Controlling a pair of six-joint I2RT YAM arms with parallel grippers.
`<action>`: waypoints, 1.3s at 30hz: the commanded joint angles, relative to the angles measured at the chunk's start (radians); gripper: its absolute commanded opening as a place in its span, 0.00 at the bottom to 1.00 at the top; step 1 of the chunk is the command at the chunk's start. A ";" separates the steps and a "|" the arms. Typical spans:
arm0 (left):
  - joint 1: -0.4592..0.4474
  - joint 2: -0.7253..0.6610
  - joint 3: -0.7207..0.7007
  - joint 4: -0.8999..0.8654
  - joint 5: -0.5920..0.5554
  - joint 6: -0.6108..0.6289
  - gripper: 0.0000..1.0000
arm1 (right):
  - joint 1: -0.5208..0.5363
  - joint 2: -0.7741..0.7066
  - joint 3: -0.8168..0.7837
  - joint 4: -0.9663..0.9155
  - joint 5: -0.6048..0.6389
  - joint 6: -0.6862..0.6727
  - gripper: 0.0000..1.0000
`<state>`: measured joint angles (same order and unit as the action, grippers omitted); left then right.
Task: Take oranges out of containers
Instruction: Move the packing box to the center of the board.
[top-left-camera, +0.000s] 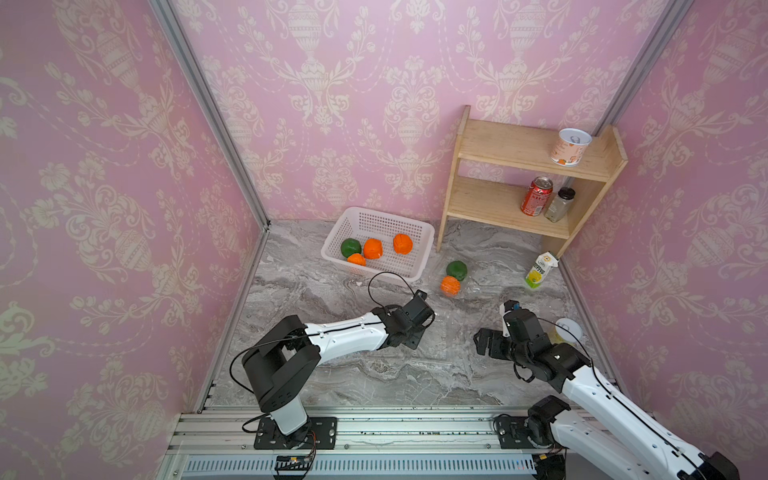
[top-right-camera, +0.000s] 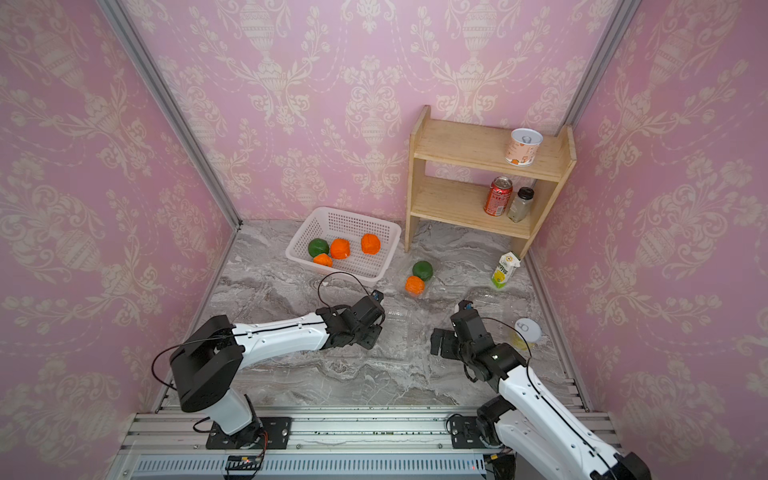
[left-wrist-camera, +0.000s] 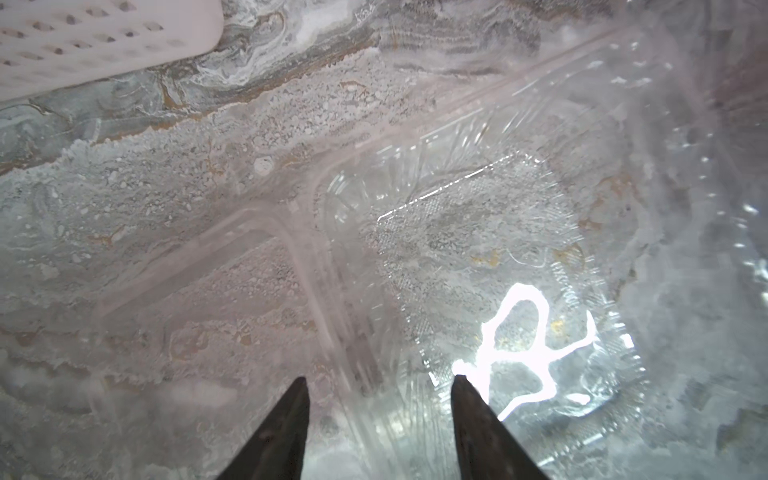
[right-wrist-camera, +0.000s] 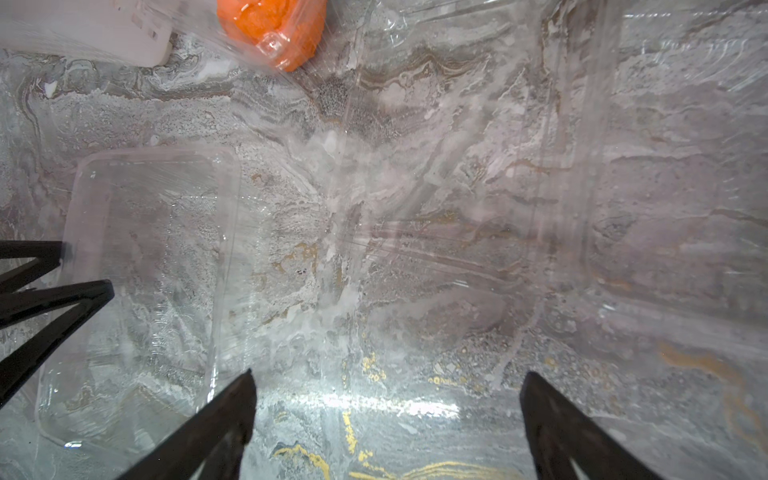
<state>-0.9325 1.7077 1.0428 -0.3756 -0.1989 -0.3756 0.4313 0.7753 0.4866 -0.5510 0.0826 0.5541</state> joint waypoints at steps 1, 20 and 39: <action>-0.003 0.047 0.059 -0.112 -0.077 0.033 0.39 | -0.009 -0.029 -0.023 -0.017 -0.001 0.018 1.00; 0.131 -0.011 0.051 -0.275 -0.286 0.128 0.00 | -0.012 -0.021 -0.033 0.007 -0.011 0.000 1.00; 0.651 -0.065 0.013 -0.132 -0.168 0.296 0.26 | -0.022 0.075 0.068 0.004 -0.084 -0.032 1.00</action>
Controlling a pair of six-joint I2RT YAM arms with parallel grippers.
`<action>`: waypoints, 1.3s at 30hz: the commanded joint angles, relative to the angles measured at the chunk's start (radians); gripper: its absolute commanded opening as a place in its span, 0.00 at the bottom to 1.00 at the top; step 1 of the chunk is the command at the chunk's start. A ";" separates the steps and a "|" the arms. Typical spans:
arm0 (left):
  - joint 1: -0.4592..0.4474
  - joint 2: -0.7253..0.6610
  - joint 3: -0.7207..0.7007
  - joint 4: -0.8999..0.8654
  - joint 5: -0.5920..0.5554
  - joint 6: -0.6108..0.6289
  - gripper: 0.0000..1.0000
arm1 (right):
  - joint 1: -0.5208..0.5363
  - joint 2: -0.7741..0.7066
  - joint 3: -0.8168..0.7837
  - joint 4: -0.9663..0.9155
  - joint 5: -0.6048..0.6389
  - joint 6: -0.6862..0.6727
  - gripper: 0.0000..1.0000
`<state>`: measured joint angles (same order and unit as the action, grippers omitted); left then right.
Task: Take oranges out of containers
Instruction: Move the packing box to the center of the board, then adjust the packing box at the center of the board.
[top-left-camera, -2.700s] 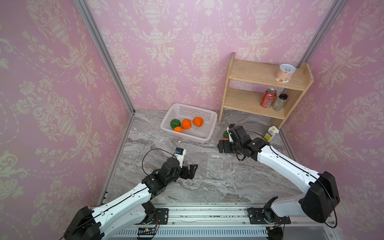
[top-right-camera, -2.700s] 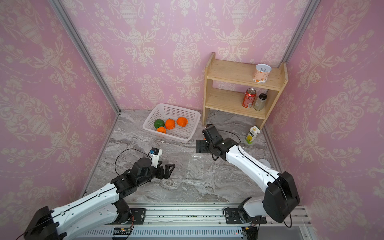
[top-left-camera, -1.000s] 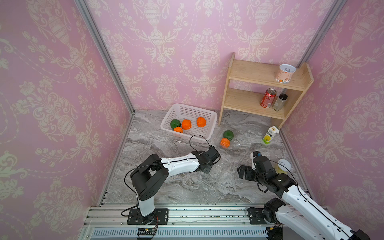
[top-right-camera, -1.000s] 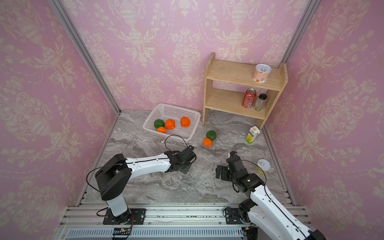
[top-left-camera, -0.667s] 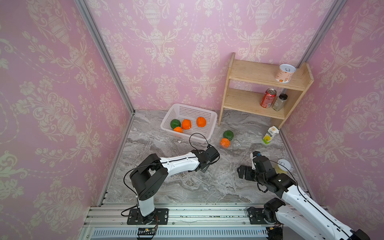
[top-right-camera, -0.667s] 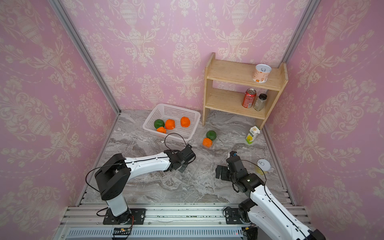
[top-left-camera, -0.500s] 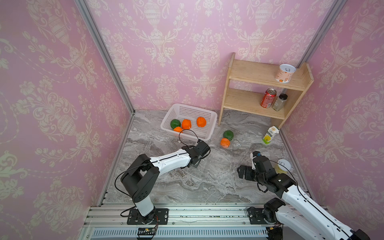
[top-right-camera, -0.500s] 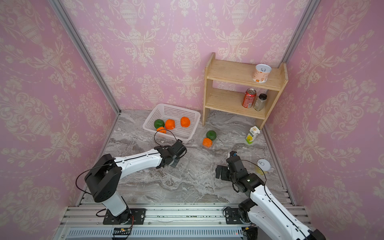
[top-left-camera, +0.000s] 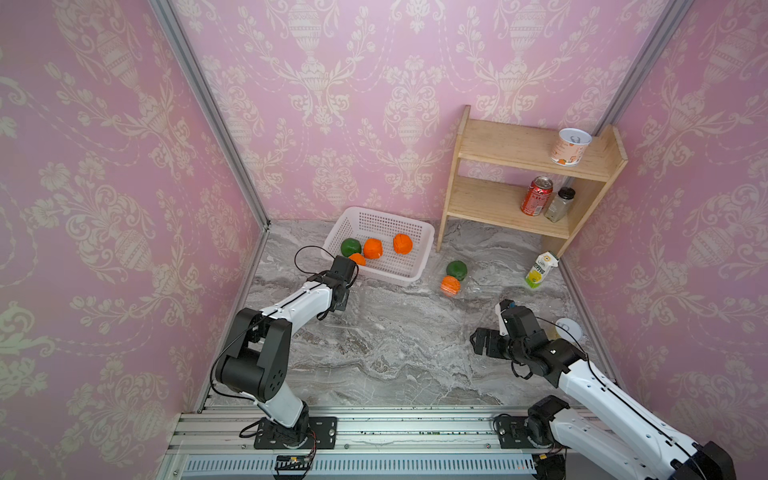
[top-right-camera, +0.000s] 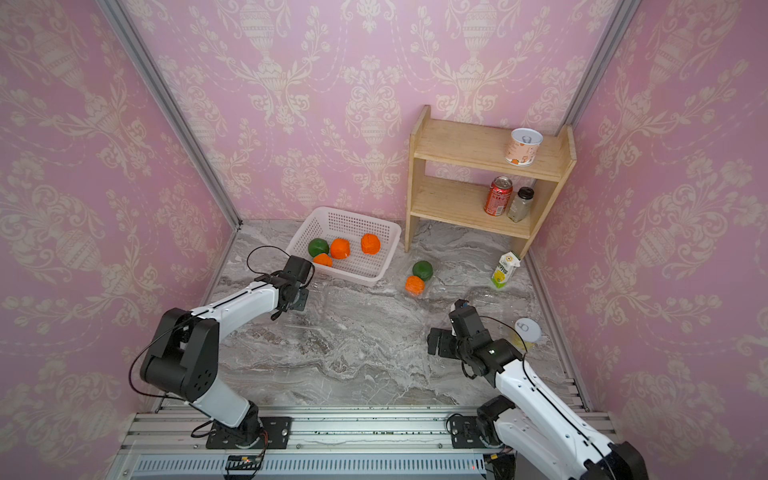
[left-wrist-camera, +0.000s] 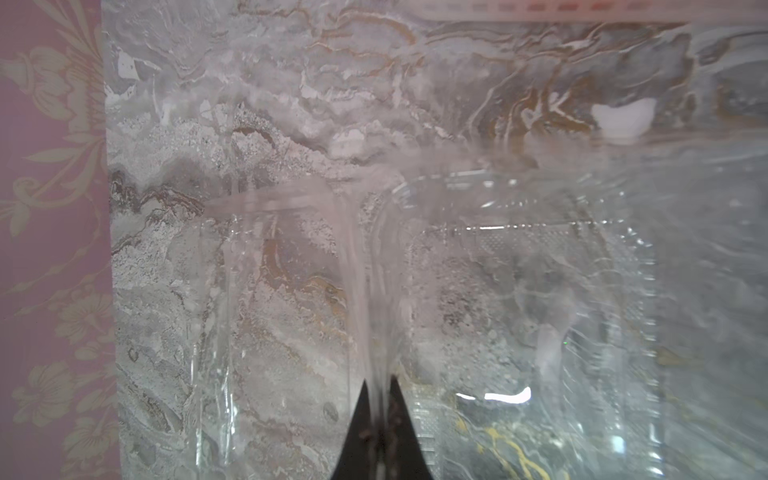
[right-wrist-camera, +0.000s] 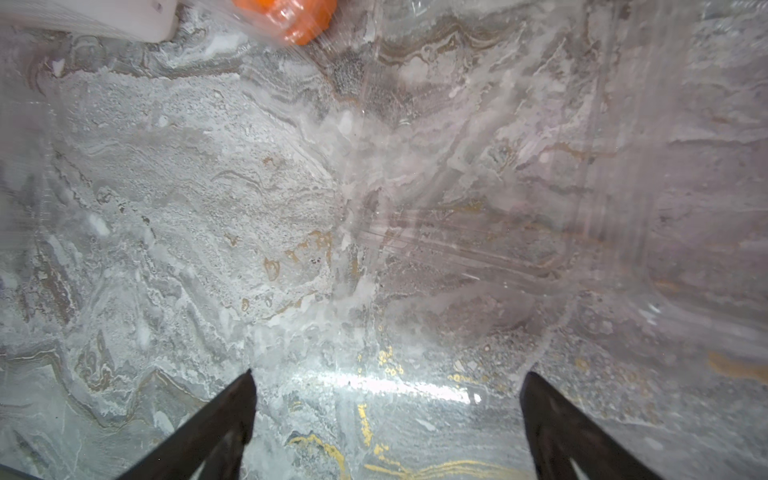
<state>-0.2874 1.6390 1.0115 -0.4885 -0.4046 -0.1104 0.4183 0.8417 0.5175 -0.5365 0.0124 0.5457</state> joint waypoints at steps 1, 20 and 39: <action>0.005 -0.008 0.046 -0.018 0.051 0.024 0.45 | -0.012 0.015 0.049 -0.010 -0.017 -0.027 1.00; -0.179 -0.679 -0.431 0.455 0.250 -0.028 0.97 | -0.171 0.680 0.581 0.181 -0.104 -0.055 0.95; -0.237 -0.788 -0.706 0.827 0.459 0.011 0.99 | -0.211 1.182 1.102 -0.011 0.028 -0.129 1.00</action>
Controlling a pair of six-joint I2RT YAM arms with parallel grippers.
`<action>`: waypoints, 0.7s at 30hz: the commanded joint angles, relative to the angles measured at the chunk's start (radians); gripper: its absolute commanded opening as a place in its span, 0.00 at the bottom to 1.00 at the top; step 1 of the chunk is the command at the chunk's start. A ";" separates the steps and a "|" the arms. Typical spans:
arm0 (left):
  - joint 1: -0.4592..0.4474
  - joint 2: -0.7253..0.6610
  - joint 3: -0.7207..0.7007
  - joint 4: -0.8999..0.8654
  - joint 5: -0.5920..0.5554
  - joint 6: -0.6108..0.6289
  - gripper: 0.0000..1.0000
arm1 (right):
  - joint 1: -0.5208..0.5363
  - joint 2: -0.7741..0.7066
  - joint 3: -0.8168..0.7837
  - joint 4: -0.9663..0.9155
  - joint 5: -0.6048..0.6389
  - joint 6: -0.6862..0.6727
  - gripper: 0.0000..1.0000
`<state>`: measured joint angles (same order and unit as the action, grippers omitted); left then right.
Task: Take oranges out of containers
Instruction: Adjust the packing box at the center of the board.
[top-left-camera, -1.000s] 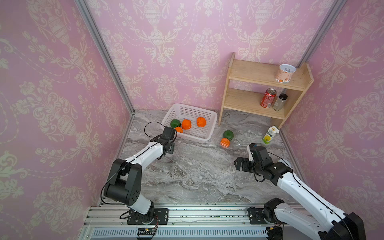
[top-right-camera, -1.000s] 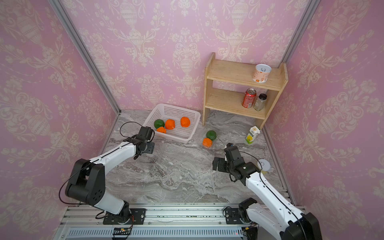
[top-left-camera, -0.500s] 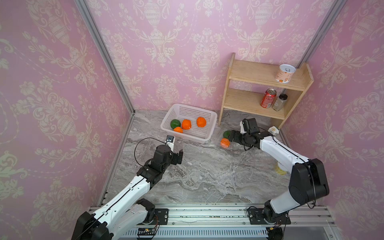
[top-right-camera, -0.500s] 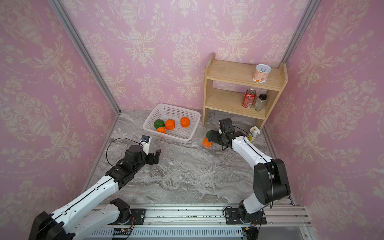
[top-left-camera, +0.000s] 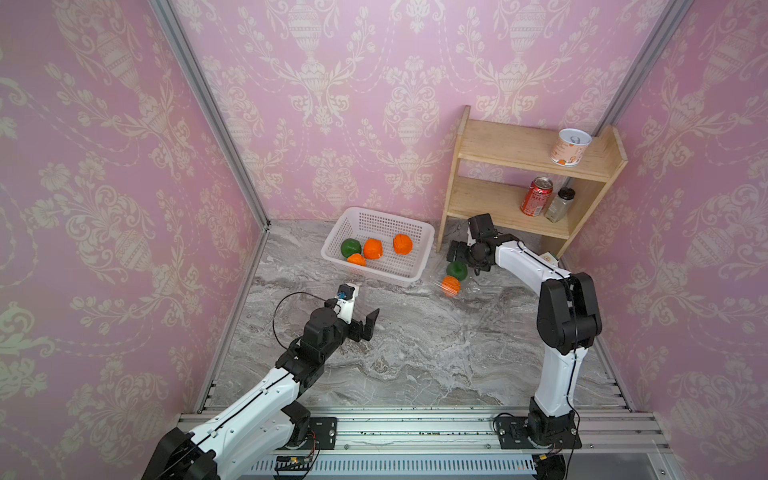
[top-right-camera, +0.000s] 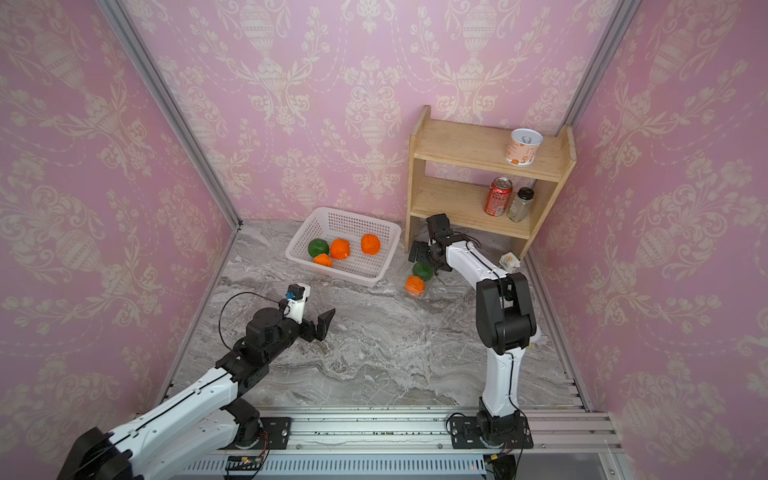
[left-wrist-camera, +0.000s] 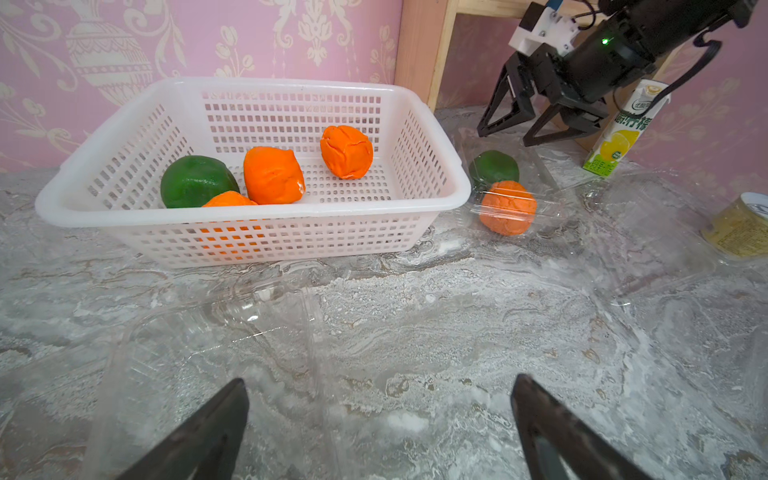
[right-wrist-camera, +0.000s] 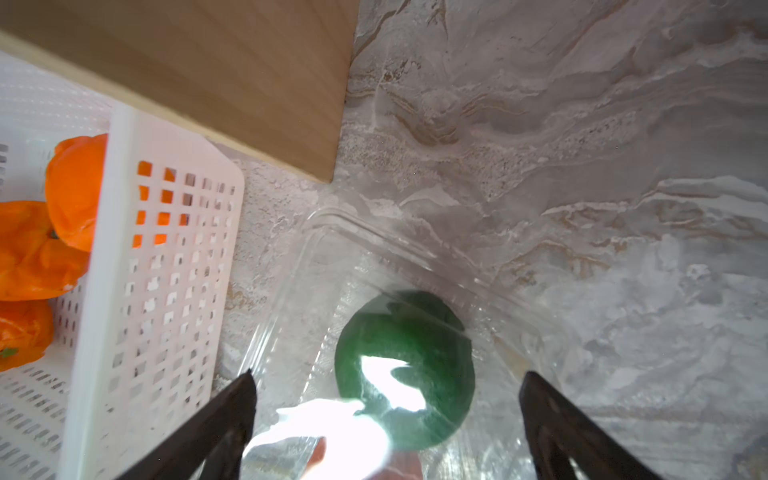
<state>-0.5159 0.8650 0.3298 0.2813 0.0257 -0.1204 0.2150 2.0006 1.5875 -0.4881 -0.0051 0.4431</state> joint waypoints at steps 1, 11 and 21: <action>-0.009 -0.014 -0.029 0.061 0.033 0.024 0.99 | -0.008 0.028 0.038 -0.059 0.047 -0.032 0.99; -0.009 -0.022 -0.050 0.067 0.011 0.024 0.99 | 0.007 -0.008 -0.041 -0.042 0.070 -0.044 0.97; -0.009 -0.039 -0.060 0.059 0.000 0.021 0.99 | 0.105 -0.081 -0.156 -0.053 0.100 -0.020 0.96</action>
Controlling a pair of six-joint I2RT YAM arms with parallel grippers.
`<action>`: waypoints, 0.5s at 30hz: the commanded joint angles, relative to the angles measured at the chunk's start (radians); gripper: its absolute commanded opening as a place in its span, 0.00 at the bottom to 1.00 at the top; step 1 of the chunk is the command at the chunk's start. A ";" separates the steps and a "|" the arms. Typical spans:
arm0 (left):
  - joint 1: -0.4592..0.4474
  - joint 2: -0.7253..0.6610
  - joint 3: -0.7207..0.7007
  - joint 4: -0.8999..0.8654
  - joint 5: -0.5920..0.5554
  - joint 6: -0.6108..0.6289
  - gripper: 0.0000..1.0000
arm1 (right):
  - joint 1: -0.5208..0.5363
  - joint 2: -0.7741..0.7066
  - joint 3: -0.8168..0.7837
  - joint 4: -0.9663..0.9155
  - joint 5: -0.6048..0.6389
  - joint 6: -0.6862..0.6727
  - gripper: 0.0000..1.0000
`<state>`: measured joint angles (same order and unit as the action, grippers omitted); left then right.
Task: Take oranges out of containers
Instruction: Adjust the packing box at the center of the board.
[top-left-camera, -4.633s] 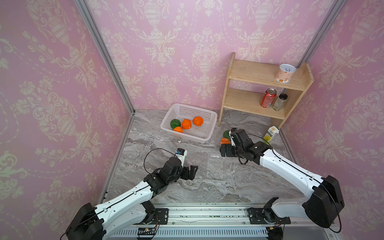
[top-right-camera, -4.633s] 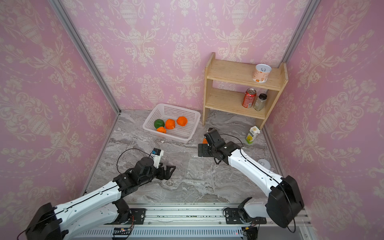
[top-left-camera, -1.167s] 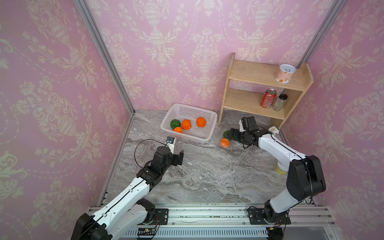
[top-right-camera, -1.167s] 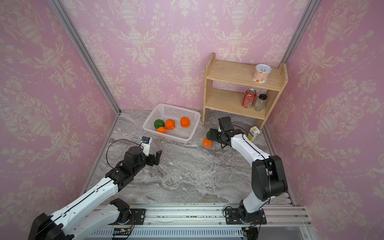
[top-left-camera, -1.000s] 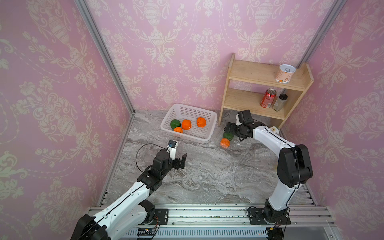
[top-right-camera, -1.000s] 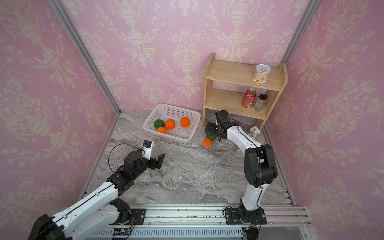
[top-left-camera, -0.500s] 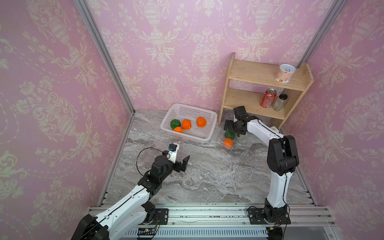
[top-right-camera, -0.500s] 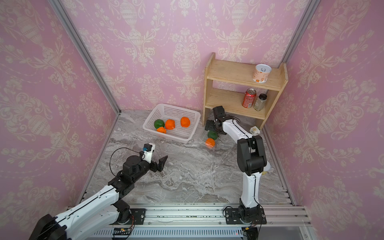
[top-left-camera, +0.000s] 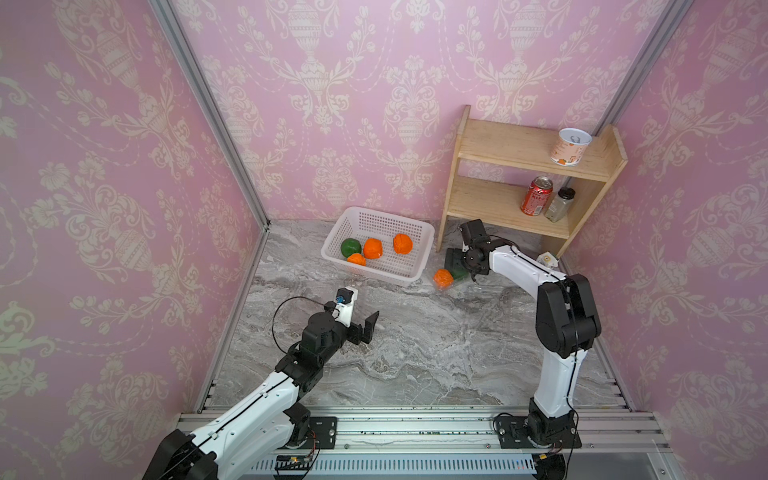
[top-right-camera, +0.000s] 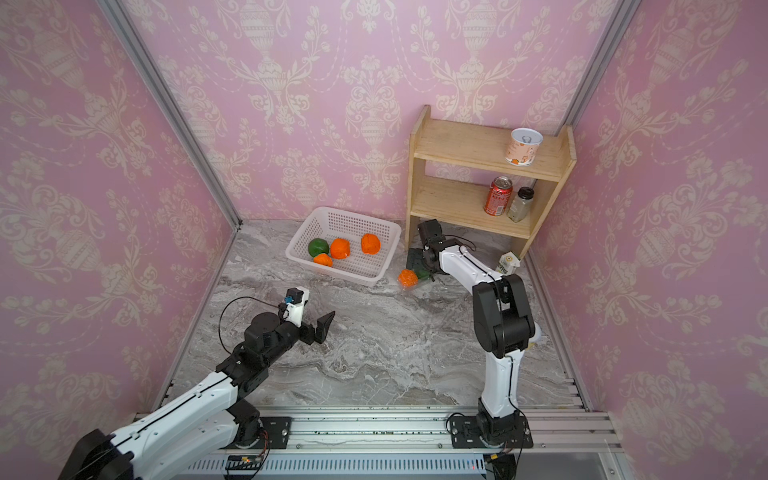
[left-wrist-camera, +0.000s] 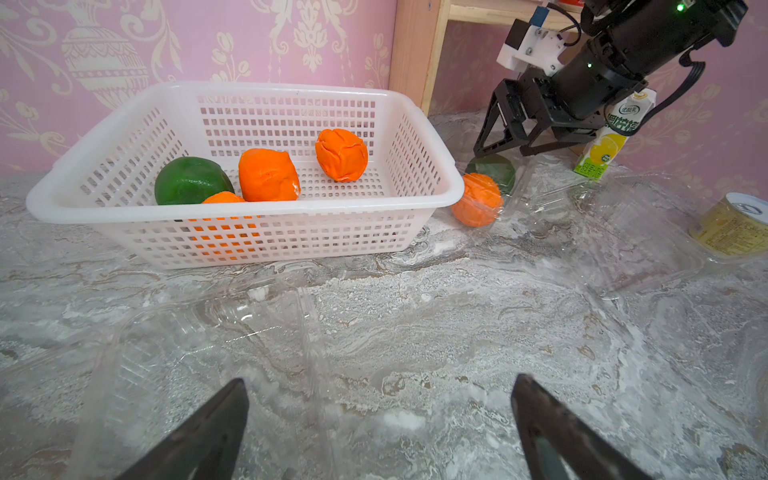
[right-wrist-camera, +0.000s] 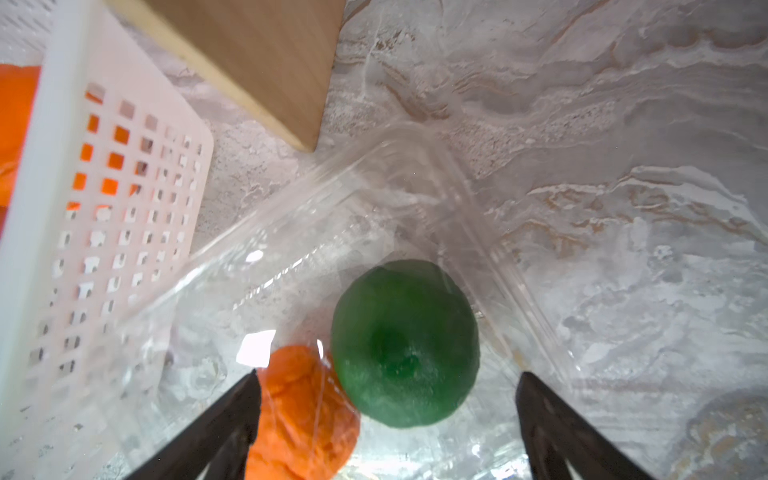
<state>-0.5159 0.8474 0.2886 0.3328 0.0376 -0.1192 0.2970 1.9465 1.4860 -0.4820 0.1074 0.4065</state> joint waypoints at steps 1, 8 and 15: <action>-0.009 -0.024 -0.019 0.008 -0.014 0.020 0.99 | 0.030 -0.042 -0.075 -0.052 -0.013 0.028 0.95; -0.009 -0.022 -0.020 0.009 -0.007 0.018 0.99 | 0.098 -0.140 -0.172 -0.033 -0.028 0.086 0.95; -0.009 -0.020 -0.022 0.010 -0.011 0.018 0.99 | 0.199 -0.251 -0.258 -0.023 -0.083 0.159 0.92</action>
<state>-0.5159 0.8333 0.2775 0.3355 0.0368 -0.1192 0.4561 1.7565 1.2743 -0.4828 0.0845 0.5034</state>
